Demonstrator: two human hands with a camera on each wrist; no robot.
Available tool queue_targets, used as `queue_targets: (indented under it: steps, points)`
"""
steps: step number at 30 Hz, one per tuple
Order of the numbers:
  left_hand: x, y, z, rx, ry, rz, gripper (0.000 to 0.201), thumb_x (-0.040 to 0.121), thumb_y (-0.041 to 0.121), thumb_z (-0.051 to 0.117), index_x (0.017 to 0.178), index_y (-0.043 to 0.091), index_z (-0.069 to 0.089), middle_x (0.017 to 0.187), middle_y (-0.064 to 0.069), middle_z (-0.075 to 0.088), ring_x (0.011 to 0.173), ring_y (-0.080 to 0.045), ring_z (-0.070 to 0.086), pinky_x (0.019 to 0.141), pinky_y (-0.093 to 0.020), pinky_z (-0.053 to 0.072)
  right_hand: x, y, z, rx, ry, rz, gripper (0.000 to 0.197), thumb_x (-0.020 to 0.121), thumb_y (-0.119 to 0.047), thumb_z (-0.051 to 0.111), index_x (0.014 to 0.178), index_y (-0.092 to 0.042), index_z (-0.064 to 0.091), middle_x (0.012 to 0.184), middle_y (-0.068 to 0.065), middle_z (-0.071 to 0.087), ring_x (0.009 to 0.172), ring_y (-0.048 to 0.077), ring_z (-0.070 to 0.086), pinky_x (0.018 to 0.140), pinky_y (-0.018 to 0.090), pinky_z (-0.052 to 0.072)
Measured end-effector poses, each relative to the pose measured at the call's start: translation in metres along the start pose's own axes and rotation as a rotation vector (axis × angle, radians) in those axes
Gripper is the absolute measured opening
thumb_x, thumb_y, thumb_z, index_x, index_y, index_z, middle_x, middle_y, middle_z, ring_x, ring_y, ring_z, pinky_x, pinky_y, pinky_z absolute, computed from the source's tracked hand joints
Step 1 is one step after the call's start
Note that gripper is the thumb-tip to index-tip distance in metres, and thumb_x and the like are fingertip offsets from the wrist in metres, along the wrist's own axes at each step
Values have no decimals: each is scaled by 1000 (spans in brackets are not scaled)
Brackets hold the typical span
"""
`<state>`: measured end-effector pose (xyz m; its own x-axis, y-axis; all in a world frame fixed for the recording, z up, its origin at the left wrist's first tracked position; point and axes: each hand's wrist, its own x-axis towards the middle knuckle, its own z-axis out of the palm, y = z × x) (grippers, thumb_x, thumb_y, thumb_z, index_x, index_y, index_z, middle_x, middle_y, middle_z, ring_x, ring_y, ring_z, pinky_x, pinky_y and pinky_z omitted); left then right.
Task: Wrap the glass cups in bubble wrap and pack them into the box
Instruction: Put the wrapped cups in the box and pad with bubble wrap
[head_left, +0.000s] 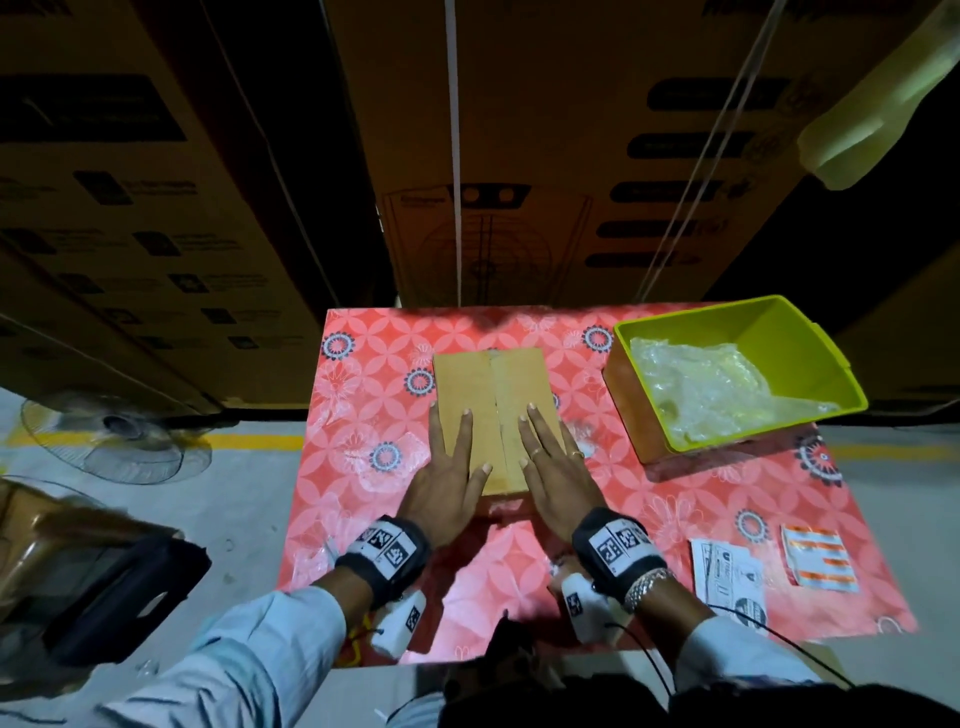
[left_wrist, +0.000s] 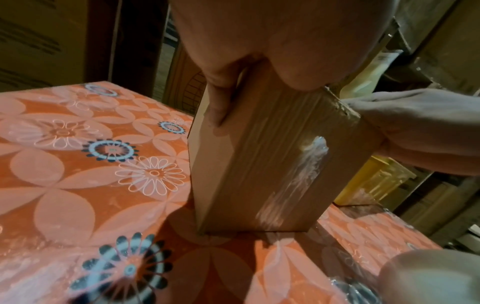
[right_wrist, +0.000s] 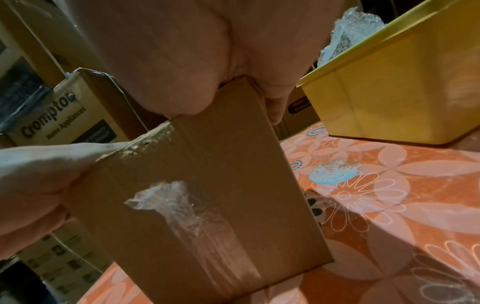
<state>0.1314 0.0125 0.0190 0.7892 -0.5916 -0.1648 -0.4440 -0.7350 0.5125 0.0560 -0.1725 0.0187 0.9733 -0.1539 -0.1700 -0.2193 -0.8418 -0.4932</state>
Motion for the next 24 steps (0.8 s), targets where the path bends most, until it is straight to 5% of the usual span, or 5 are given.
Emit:
queue_targets:
  steps: [8,11,14,19,24]
  points:
    - [8,-3,1,34,-8,-2,78,106,58,35,163,35,-12,164,-9,-37,68,-30,68,66,-42,61,7,11,-2,29,-51,-55,61,110,-32,28,163,-31,0,165,-23,-21,157,27,5,125,52,19]
    - [3,2,-3,-23,4,-39,77,105,58,39,164,36,-7,169,-11,-24,96,-38,71,84,-47,60,7,20,-13,189,-83,-135,60,109,-25,38,163,-27,12,168,-17,-9,156,14,4,126,51,12]
    - [-10,13,-7,-66,71,-100,76,104,52,49,165,28,10,171,-14,0,140,-41,47,108,-51,46,-5,29,-30,315,-57,-164,54,106,-11,45,158,-19,33,167,-5,16,155,16,18,127,40,16]
    - [-49,23,1,-91,119,-104,66,104,40,57,162,25,29,172,-10,8,155,-33,22,121,-47,31,-41,50,-39,379,5,-191,53,103,0,46,153,-18,44,157,-11,30,146,4,26,121,14,16]
    - [-77,38,10,-62,164,-88,62,104,35,59,160,23,35,170,-11,14,155,-28,19,122,-45,28,-65,59,-34,473,7,-156,47,106,-12,49,151,-25,48,160,-3,37,150,9,29,123,29,23]
